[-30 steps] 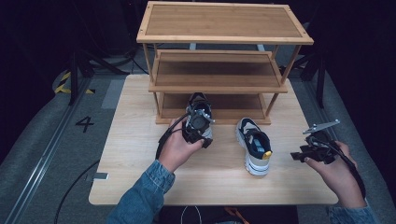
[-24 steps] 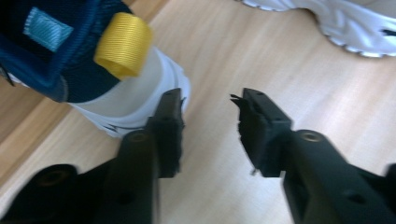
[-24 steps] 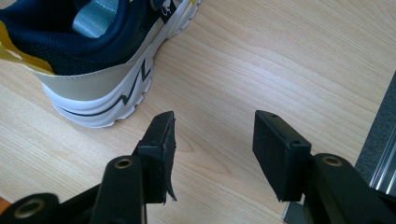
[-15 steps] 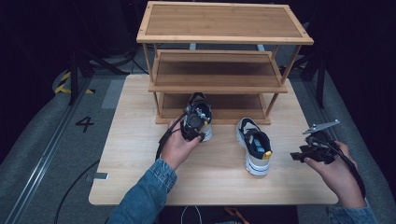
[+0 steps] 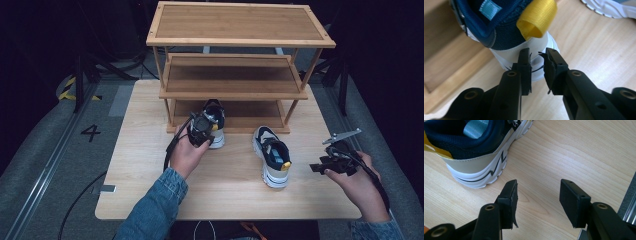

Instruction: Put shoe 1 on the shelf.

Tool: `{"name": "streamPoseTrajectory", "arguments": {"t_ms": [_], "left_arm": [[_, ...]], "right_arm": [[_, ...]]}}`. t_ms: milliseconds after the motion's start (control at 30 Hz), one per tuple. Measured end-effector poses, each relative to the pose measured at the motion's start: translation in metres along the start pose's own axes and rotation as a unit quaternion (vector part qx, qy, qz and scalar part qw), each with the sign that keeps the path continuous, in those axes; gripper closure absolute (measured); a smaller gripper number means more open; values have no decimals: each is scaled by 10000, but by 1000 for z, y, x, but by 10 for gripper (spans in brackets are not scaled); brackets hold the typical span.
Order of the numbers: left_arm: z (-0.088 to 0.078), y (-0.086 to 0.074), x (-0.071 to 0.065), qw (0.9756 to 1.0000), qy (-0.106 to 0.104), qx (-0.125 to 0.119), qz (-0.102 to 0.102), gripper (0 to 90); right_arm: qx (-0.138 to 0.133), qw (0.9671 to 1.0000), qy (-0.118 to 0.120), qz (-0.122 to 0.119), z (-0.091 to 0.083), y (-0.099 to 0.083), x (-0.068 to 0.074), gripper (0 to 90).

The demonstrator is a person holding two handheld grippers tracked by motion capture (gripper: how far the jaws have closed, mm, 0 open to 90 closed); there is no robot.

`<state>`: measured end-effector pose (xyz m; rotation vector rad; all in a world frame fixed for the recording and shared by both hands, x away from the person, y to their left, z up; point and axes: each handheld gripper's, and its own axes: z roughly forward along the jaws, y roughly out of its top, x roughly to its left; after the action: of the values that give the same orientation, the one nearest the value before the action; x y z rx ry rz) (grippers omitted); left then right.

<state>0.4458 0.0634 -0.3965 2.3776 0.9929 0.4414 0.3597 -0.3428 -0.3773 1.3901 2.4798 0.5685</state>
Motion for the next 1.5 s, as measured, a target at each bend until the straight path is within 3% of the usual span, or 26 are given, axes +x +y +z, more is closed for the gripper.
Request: {"name": "streamPoseTrajectory", "arguments": {"t_ms": [33,133,333,467,700,1033,1100,1233,1333,1500], "left_arm": [[1,0,1,10000,90,-31,-1,684],[4,-1,5,9999,26,-129,60,650],[11,0,11,9995,-23,-329,-1,578],[17,1,13,9988,-53,-466,-149,525],[32,4,21,9972,-71,-728,-150,451],[52,11,29,9949,-236,-979,-65,368],[55,13,29,9939,-314,-1046,-135,347],[58,16,27,9933,-403,-1072,-182,304],[58,16,28,9935,-423,-1055,-109,259],[49,14,26,9946,-523,-876,-185,269]], "right_arm": [[6,10000,1,-2,0,0,0,494],[28,10000,13,-7,2,0,1,494],[61,10000,23,-13,5,0,1,494],[96,10000,4,6,6,-3,1,494],[99,9998,-73,139,3,-14,-4,494],[131,9995,-141,265,0,-25,-6,494],[148,9994,-147,284,-1,-26,-6,494],[153,9994,-143,259,-1,-26,-5,494],[164,9995,-132,215,1,-25,-4,494],[112,9996,-132,208,-1,-24,-5,494]]}}
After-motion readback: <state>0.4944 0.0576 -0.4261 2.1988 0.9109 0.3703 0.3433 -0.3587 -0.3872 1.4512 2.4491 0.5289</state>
